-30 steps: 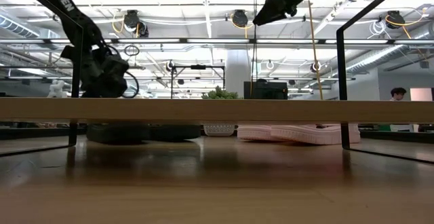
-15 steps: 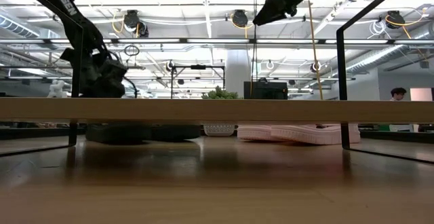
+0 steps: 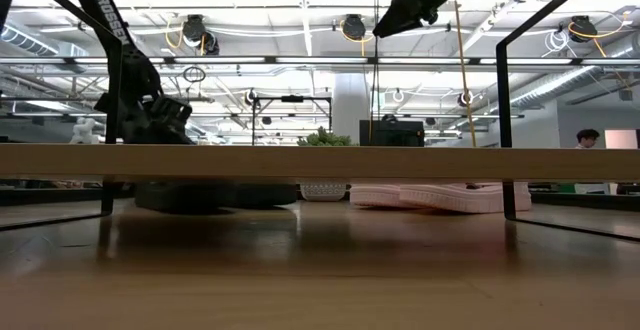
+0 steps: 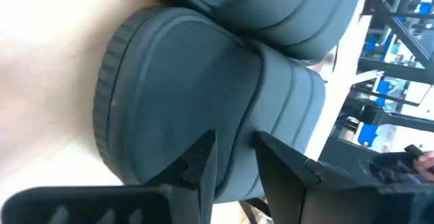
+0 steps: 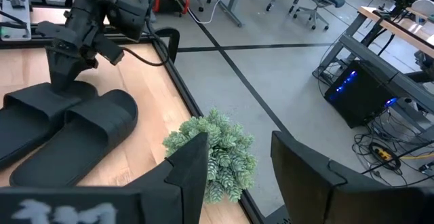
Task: Pick and place slides into the shelf
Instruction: Put the left black slipper on the shelf
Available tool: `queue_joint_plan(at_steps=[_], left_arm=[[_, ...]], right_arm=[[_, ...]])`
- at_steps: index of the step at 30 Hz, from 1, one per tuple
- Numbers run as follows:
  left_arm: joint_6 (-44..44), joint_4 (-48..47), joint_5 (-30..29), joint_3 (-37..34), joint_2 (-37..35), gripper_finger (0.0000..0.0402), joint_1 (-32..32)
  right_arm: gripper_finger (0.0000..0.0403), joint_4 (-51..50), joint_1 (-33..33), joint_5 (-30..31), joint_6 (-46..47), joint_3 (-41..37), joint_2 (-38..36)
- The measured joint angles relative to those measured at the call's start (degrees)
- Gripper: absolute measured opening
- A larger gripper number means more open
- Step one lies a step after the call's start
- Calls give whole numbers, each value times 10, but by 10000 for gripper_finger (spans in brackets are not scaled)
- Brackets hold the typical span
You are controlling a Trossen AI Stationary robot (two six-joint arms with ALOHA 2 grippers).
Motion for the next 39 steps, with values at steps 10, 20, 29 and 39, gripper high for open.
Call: queue_joint_plan(at_steps=[10, 20, 29, 39], left_arm=[[14, -1, 20, 0, 0, 104, -17], [25, -1, -2, 1, 0, 79, -43], [30, -4, 10, 17, 0, 6, -43], [40, -25, 23, 51, 0, 1, -44]], right_arm=[[153, 0, 0, 0, 0, 0, 0], [153, 0, 0, 0, 0, 0, 0], [153, 0, 0, 0, 4, 0, 0], [153, 0, 0, 0, 15, 0, 0]])
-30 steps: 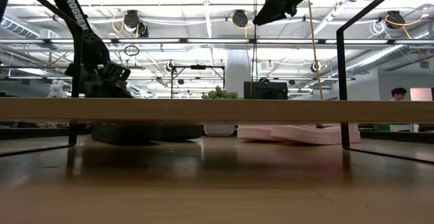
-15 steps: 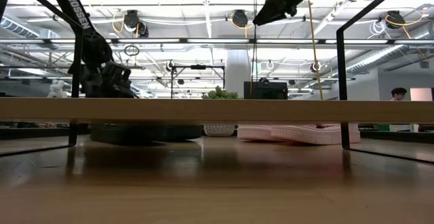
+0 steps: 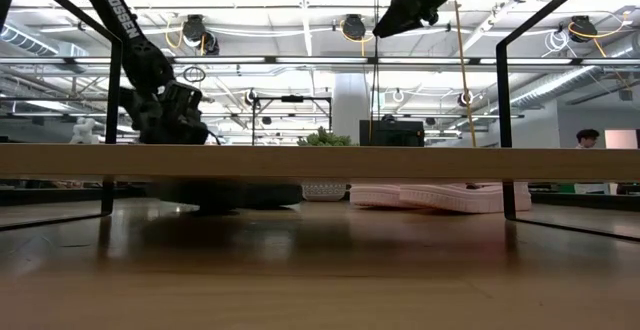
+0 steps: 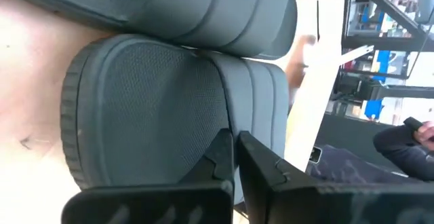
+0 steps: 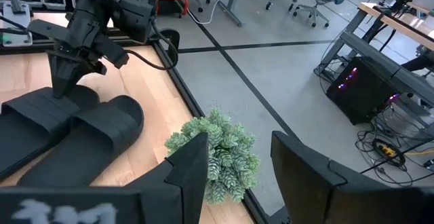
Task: Pick and place slides into the shelf
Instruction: Put the left black slipper on the shelf
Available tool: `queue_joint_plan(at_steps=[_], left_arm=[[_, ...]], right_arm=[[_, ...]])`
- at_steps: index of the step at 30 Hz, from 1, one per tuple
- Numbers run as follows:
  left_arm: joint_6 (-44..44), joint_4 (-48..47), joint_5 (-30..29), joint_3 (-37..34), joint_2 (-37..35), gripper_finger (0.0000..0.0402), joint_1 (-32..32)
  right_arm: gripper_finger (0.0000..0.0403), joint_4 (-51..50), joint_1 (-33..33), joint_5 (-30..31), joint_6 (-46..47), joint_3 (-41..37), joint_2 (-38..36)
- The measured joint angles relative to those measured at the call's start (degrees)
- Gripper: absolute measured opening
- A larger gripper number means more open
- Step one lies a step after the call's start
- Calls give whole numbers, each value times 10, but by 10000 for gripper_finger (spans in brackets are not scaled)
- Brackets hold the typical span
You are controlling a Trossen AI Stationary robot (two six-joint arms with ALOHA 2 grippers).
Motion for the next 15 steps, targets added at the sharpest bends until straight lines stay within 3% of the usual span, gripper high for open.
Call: queue_joint_plan(at_steps=[6, 15], left_arm=[[53, -89, -50, 28, 0, 1, 4], [76, -123, -61, 75, 0, 0, 35]], right_arm=[[153, 0, 0, 0, -4, 0, 0], [153, 0, 0, 0, -12, 0, 0]])
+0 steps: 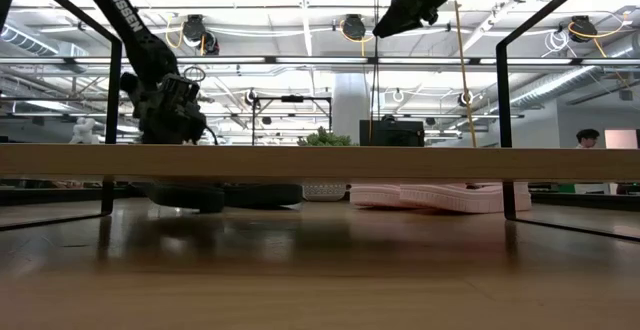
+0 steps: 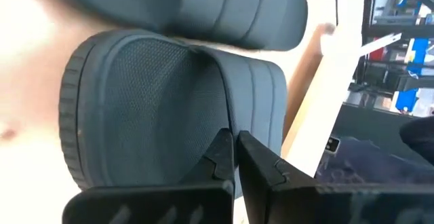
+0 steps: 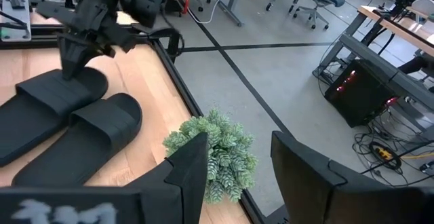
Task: Pick and place slides into the shelf
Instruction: Put the left black slipper on the shelf
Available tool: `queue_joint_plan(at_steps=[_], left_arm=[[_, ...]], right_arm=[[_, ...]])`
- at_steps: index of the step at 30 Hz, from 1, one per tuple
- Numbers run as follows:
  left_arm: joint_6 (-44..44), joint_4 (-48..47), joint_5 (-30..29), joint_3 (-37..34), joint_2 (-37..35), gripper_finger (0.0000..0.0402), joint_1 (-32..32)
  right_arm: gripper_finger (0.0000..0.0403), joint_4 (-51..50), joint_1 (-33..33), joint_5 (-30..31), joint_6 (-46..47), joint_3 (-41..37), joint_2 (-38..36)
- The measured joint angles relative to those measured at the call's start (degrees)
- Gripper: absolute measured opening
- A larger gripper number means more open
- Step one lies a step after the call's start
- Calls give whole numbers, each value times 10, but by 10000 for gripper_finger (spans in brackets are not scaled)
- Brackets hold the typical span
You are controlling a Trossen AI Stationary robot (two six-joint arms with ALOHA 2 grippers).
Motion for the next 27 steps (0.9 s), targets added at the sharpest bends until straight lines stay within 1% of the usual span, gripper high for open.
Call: queue_joint_plan(at_steps=[3, 7, 11, 18, 23, 27], left_arm=[[23, -38, -2, 31, -5, 0, 10], [50, -99, -36, 73, -26, 0, 24], [67, -151, -47, 109, -50, 0, 46], [74, -200, -63, 169, -86, 0, 74], [74, -210, -65, 180, -93, 0, 82], [77, -220, -52, 180, -93, 0, 82]], right_arm=[[153, 0, 0, 0, 0, 0, 0], [153, 0, 0, 0, 0, 0, 0], [153, 0, 0, 0, -1, 0, 0], [153, 0, 0, 0, -5, 0, 0], [153, 0, 0, 0, -5, 0, 0], [153, 0, 0, 0, -5, 0, 0]])
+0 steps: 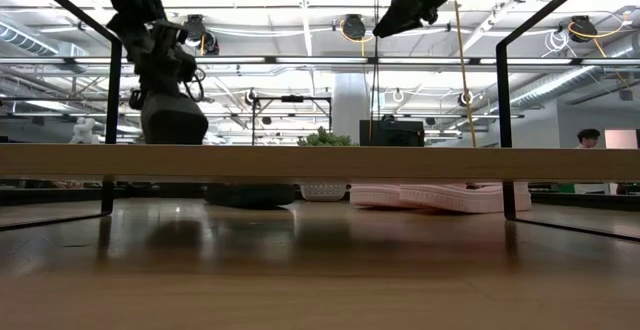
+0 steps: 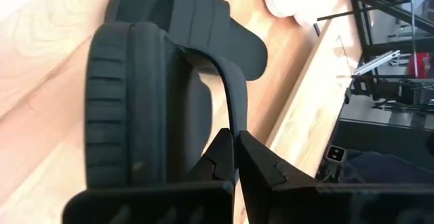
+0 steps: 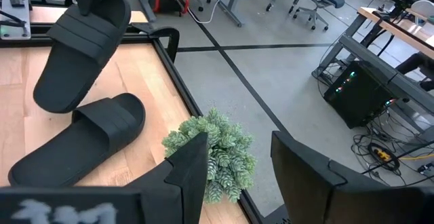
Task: Pick and place slides into the shelf
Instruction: Put the left black slipper on the shelf
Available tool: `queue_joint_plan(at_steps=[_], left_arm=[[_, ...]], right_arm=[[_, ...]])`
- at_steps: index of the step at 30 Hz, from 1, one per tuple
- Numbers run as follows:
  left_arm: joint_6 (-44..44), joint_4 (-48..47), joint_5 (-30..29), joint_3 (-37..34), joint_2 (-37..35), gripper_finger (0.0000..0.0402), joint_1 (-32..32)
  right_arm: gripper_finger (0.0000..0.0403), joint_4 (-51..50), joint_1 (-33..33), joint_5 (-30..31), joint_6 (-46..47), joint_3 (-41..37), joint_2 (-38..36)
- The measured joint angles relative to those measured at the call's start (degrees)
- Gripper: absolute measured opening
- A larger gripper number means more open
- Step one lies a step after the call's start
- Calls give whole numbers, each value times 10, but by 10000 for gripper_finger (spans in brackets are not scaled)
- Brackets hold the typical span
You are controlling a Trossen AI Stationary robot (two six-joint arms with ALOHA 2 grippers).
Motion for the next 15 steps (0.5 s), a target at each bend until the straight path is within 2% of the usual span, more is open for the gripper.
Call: queue_joint_plan(at_steps=[6, 11, 15], left_arm=[[18, -41, 17, 11, 0, 0, 5], [28, -72, 25, 61, 0, 0, 4], [23, -85, 64, 115, 0, 0, 2]], right_arm=[[153, 0, 0, 0, 0, 0, 0], [153, 0, 0, 0, 0, 0, 0], [153, 0, 0, 0, 3, 0, 0]])
